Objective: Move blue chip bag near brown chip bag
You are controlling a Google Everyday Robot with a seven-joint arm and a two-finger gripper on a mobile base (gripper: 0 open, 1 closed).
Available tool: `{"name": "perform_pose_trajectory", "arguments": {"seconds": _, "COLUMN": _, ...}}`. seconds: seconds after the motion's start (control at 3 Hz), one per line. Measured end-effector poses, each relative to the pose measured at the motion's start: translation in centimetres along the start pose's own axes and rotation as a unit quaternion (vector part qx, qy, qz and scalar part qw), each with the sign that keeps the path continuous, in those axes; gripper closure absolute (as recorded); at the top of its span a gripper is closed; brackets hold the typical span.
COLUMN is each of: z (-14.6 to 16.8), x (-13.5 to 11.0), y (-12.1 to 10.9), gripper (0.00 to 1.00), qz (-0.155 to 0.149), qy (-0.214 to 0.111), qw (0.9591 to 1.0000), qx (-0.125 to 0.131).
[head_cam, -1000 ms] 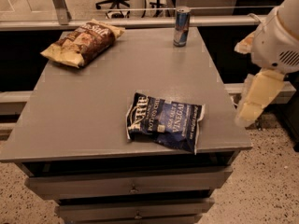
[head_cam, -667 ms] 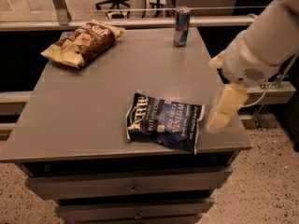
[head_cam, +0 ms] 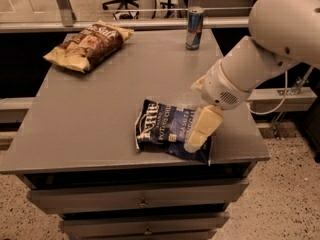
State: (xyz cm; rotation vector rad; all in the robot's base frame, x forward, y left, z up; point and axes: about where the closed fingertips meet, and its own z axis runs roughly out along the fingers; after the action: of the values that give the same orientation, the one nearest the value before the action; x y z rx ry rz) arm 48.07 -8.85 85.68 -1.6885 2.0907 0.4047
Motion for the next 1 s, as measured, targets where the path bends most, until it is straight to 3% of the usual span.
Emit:
{"name": "perform_pose_trajectory", "arguments": {"seconds": 0.33, "z": 2.1, "x": -1.3, "y": 0.3, "gripper": 0.33, "qz": 0.000, "qy": -0.018, "qw": 0.9997, "qx": -0.018}}
{"name": "perform_pose_trajectory", "arguments": {"seconds": 1.0, "z": -0.2, "x": -4.6, "y": -0.8, "gripper": 0.95, "qz": -0.006, "qy": -0.043, "qw": 0.9990, "qx": -0.007}}
